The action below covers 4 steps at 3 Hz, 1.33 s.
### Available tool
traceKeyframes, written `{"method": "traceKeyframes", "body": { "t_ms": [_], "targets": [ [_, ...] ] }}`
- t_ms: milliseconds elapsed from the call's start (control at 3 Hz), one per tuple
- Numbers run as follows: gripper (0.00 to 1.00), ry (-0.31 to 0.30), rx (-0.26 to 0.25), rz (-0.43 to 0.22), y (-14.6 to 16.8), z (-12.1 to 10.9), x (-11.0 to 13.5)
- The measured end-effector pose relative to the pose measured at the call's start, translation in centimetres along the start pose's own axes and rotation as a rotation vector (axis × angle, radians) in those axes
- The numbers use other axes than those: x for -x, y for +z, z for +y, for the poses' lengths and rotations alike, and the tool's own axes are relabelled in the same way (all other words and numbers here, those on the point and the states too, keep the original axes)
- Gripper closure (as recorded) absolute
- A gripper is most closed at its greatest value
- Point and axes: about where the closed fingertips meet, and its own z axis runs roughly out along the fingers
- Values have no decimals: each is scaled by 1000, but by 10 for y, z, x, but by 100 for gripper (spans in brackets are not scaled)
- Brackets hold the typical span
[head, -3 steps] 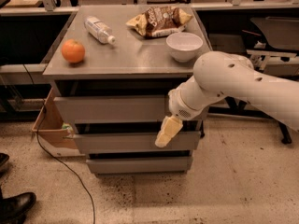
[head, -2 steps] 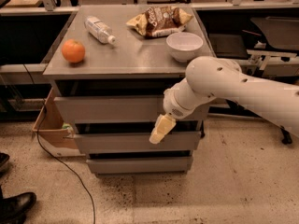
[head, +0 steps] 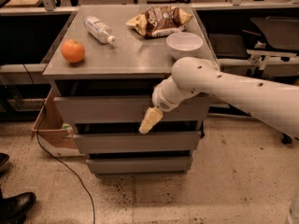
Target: Open top drawer
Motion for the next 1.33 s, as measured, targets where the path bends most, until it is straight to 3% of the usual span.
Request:
{"method": "traceKeyframes", "body": {
  "t_ms": [333, 667, 1333],
  "targets": [
    [0, 4, -1, -12, 12, -11, 2],
    [19, 14, 1, -30, 21, -17, 3],
    [66, 42, -14, -57, 9, -6, -13]
  ]
}}
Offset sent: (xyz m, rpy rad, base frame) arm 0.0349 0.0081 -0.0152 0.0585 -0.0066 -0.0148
